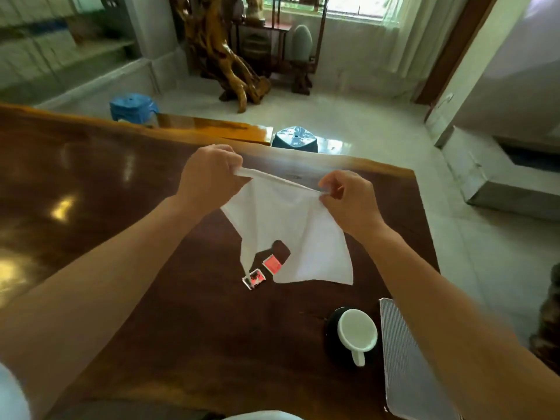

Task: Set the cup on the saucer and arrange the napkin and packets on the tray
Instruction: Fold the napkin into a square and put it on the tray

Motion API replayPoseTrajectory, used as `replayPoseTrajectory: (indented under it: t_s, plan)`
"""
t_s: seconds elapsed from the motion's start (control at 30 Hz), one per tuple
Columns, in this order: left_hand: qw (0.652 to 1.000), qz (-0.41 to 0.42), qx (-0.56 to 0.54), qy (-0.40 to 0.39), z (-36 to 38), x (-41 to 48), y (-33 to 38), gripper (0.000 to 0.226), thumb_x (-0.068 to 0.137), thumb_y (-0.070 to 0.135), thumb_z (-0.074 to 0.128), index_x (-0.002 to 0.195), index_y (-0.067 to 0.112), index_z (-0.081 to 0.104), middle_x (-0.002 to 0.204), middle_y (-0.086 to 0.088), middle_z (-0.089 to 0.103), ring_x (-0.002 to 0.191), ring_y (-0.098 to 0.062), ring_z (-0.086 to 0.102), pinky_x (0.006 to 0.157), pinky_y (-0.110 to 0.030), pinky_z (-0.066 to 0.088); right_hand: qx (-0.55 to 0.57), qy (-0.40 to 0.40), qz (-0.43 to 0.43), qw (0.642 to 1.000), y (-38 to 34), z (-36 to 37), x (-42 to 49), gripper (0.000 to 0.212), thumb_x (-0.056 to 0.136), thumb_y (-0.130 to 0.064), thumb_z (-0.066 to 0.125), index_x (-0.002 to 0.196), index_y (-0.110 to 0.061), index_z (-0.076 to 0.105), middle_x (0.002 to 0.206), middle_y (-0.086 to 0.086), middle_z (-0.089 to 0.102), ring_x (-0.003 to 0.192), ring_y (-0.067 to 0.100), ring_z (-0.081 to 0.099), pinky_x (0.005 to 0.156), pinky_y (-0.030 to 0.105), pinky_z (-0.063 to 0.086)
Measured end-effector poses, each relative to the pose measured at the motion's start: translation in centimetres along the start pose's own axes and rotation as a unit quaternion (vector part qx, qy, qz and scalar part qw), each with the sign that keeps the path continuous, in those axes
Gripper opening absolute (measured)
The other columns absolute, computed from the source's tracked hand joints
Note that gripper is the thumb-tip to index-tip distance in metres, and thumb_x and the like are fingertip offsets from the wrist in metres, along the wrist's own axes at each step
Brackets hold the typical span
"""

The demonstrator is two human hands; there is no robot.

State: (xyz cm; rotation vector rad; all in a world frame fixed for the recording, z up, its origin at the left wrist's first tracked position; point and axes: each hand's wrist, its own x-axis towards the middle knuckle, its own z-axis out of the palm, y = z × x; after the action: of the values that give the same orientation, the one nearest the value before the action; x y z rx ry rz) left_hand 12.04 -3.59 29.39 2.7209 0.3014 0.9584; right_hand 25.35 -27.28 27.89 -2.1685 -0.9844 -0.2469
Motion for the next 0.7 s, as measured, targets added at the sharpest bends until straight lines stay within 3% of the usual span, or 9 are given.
replayPoseTrajectory:
  t_s: [0.07,0.13,0.2,0.3,0.37,0.43,0.57,0.7]
  plan:
    - [1.0,0.023,0.003,0.004,-1.4,-0.5,1.1,0.036,0.086,0.033,0.074,0.058,0.012,0.064,0.059,-0.005,0.058,0.054,-0.007,0.042,0.053,-0.012,0.024,-0.017,-0.006,0.011,1.0,0.1,-0.3,-1.5,0.018,0.081,0.007,0.071,0.096,-0.002,0.073,0.088,0.003,0.062,0.077,0.013,0.053,0.069,0.005,0.038]
    - [0.999,0.026,-0.014,0.027,-2.8,-1.2,1.7,0.047,0.086,0.042,0.072,0.053,0.015,0.051,0.056,0.003,0.049,0.049,-0.006,0.037,0.049,-0.015,0.022,-0.04,-0.013,0.023,0.999,0.6,-0.4,-3.0,0.015,0.079,0.008,0.069,0.088,-0.003,0.075,0.087,0.01,0.067,0.075,0.016,0.054,0.07,0.021,0.046]
    - [0.997,0.019,-0.043,0.055,-4.0,-2.2,2.1,0.056,0.088,0.053,0.063,0.054,0.009,0.054,0.057,0.002,0.051,0.051,-0.01,0.043,0.048,-0.017,0.028,-0.055,-0.016,0.039,0.998,1.6,-0.4,-4.5,0.008,0.082,0.0,0.068,0.077,-0.004,0.074,0.078,0.01,0.067,0.069,0.019,0.056,0.066,0.03,0.049]
    - [0.998,0.025,-0.048,0.044,-5.2,-3.8,2.4,0.06,0.089,0.058,0.055,0.055,0.009,0.051,0.057,0.001,0.051,0.051,-0.007,0.042,0.048,-0.018,0.031,-0.048,-0.002,0.053,0.997,2.6,-0.3,-6.9,0.008,0.083,-0.006,0.069,0.078,-0.006,0.074,0.076,0.006,0.06,0.07,0.021,0.055,0.059,0.022,0.04]
    - [0.999,0.017,-0.021,0.021,-5.9,-4.8,2.4,0.047,0.087,0.039,0.069,0.055,0.016,0.045,0.053,0.004,0.045,0.049,-0.003,0.036,0.049,-0.018,0.026,-0.045,0.008,0.053,0.998,2.7,-0.2,-8.0,0.007,0.085,-0.005,0.067,0.081,-0.006,0.073,0.081,0.007,0.06,0.074,0.021,0.055,0.062,0.024,0.042]
    - [1.0,0.009,0.008,0.007,-6.5,-5.6,2.2,0.051,0.082,0.03,0.078,0.053,0.02,0.037,0.049,0.013,0.035,0.047,-0.002,0.031,0.048,-0.02,0.023,-0.042,0.003,0.047,0.998,2.8,-0.3,-8.5,0.009,0.086,-0.001,0.062,0.081,-0.005,0.069,0.082,0.009,0.063,0.073,0.022,0.056,0.064,0.03,0.047]
    - [0.999,-0.006,0.031,-0.006,-7.7,-6.5,1.8,0.058,0.076,0.038,0.082,0.054,0.024,0.03,0.049,0.015,0.028,0.045,-0.002,0.027,0.048,-0.02,0.021,-0.037,-0.002,0.037,0.999,3.4,-1.0,-8.1,0.014,0.087,0.003,0.056,0.084,-0.005,0.067,0.079,0.01,0.068,0.069,0.023,0.056,0.064,0.028,0.041]
    - [0.997,0.001,0.076,-0.013,-7.5,-6.4,0.0,0.048,0.079,0.043,0.077,0.059,0.018,0.041,0.052,0.004,0.039,0.045,-0.009,0.034,0.049,-0.018,0.025,-0.043,-0.019,0.03,0.998,3.7,-1.1,-6.6,0.019,0.089,0.006,0.054,0.088,-0.003,0.07,0.081,0.01,0.069,0.071,0.021,0.058,0.062,0.024,0.041]
